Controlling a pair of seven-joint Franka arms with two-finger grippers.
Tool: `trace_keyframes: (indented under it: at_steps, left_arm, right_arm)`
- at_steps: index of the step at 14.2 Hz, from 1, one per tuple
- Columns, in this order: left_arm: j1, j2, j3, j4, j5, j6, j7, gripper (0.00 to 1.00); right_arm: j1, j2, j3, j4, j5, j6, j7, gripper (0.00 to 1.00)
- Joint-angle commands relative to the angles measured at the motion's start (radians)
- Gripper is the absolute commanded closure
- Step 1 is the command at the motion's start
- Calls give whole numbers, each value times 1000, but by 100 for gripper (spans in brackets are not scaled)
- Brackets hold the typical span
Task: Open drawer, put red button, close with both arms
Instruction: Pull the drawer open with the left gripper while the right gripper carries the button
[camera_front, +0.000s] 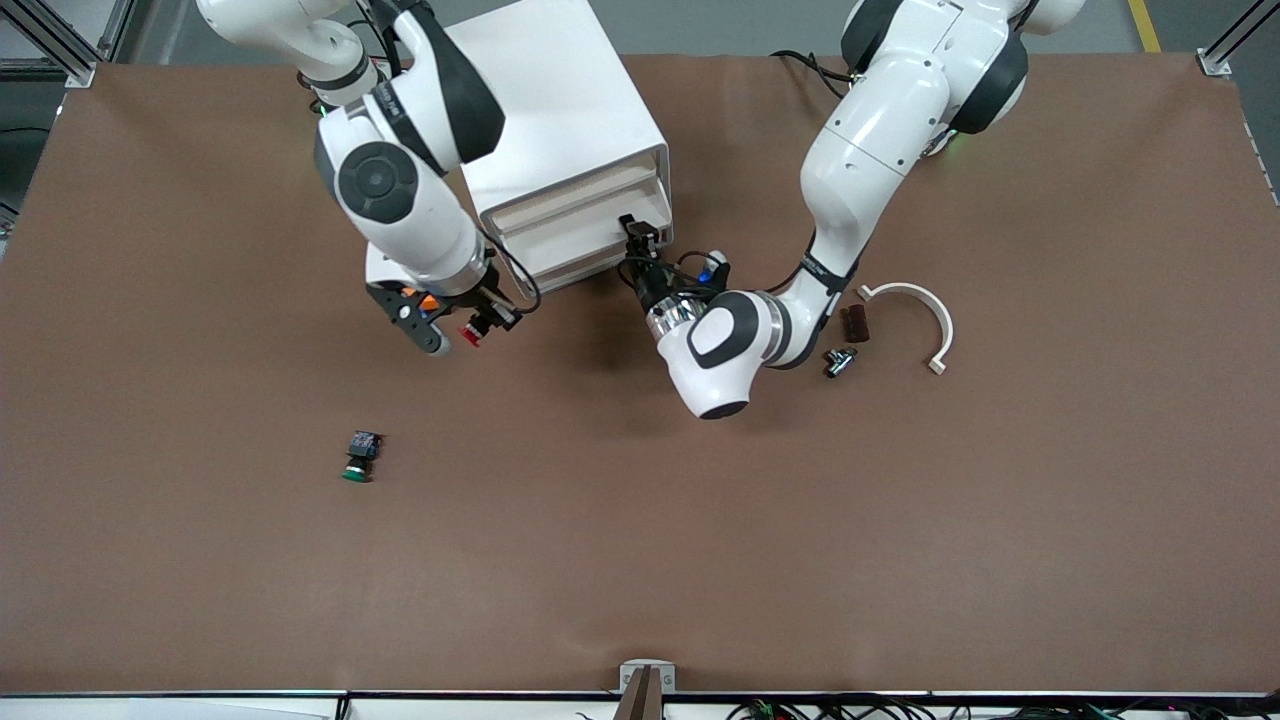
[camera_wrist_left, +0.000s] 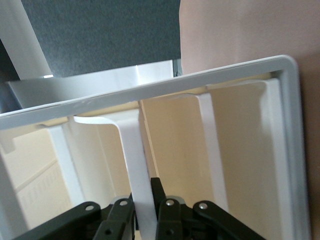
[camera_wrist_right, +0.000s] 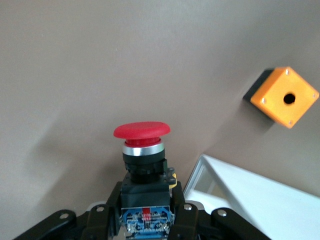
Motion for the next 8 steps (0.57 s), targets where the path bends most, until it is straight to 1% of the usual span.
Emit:
trace_keyframes:
  at_steps: [1, 3, 8]
  left_arm:
    - [42, 10, -4, 14, -65, 32, 18, 97]
    - [60, 10, -4, 16, -67, 34, 18, 96]
    - [108, 14, -4, 16, -74, 60, 21, 92]
  right_arm:
    - [62, -32, -11, -23, 20, 8, 94, 100]
    - [100, -31, -11, -27, 20, 23, 149, 100]
    - [205, -25, -11, -56, 20, 126, 304, 100]
